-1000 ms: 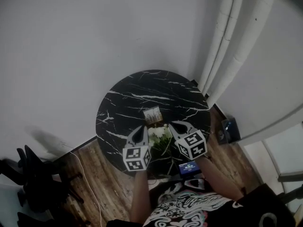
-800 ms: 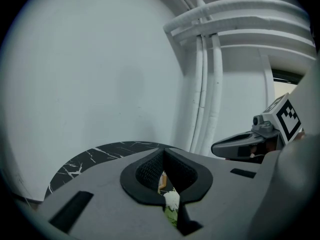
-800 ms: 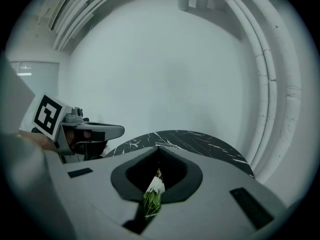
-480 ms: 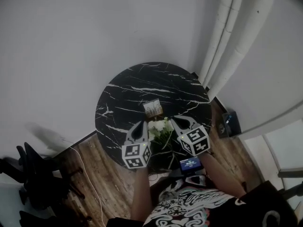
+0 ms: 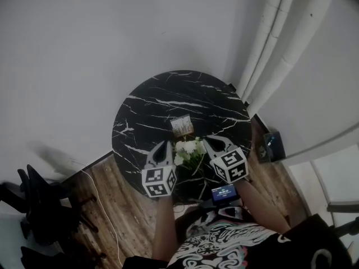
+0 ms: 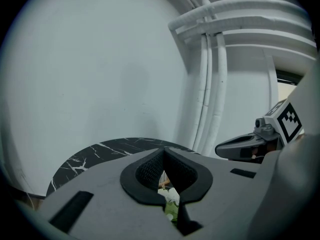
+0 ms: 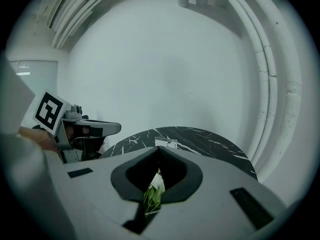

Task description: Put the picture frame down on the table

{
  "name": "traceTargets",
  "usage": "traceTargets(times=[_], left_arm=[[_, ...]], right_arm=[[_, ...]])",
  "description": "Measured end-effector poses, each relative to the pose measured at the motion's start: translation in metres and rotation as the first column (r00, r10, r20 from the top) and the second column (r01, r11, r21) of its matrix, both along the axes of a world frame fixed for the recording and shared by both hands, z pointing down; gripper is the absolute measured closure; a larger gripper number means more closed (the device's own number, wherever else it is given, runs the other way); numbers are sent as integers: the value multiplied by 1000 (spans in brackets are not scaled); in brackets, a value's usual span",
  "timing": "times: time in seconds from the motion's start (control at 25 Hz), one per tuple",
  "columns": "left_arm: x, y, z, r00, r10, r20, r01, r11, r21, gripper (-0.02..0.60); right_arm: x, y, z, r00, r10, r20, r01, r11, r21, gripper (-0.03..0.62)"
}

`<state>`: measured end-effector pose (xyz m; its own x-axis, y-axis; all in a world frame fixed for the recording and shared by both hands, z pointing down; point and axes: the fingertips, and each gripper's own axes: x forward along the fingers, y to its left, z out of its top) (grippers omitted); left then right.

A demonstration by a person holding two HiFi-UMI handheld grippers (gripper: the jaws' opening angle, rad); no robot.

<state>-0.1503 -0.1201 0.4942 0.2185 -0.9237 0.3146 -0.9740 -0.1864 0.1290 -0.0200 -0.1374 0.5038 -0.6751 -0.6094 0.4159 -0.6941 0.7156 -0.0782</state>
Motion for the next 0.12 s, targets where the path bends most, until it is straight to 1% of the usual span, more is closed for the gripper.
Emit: traceTargets(times=[0.12], left_arm=[[-5, -2, 0, 1000, -7, 4, 7, 1000, 0, 568]], right_arm=[[-4, 0, 1, 1000, -5, -2, 5, 1000, -1, 576]])
